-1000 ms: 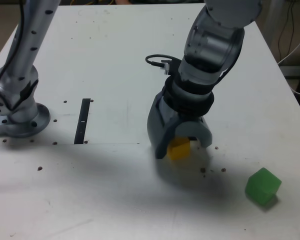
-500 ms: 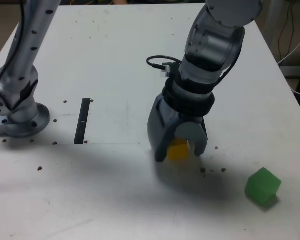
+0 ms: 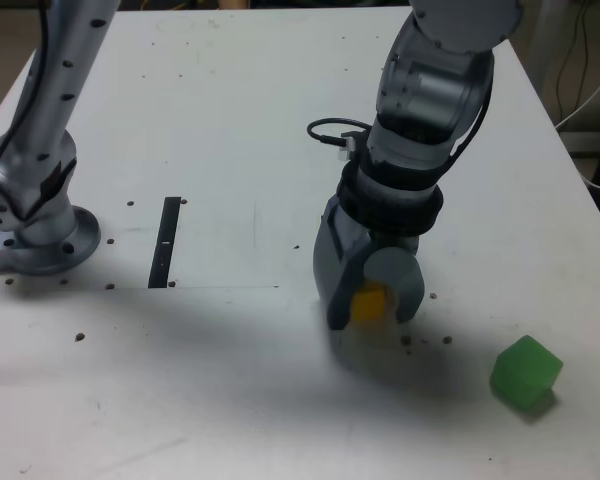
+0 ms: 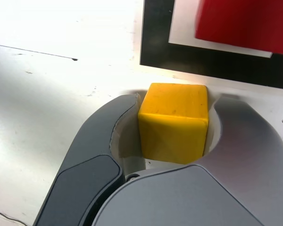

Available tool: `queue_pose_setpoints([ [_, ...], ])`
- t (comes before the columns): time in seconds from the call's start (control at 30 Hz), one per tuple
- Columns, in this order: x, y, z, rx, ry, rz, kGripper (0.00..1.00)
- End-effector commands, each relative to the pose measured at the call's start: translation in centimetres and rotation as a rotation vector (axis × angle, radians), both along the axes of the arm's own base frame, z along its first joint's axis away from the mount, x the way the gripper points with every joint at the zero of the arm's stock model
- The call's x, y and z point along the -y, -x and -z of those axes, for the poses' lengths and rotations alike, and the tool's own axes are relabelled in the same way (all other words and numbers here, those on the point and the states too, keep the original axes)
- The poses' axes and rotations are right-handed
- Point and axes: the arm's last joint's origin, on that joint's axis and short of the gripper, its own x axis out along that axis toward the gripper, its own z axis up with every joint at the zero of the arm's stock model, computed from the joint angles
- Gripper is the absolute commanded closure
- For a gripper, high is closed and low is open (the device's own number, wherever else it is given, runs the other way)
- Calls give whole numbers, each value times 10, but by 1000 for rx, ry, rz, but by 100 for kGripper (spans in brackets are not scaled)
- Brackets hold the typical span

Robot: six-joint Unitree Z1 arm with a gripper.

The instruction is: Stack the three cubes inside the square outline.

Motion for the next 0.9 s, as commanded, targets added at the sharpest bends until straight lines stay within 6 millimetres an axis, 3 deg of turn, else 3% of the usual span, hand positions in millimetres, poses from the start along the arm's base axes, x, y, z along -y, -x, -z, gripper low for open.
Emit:
queue_pose_setpoints([
  [0.0,0,0,1,0,6,7,77],
  [0.3,-2,7,-14,10,-12,20,81],
  [0.7,-14,37,-98,102,-83,52,81],
  [0.87,-18,31,-101,117,-84,86,81],
])
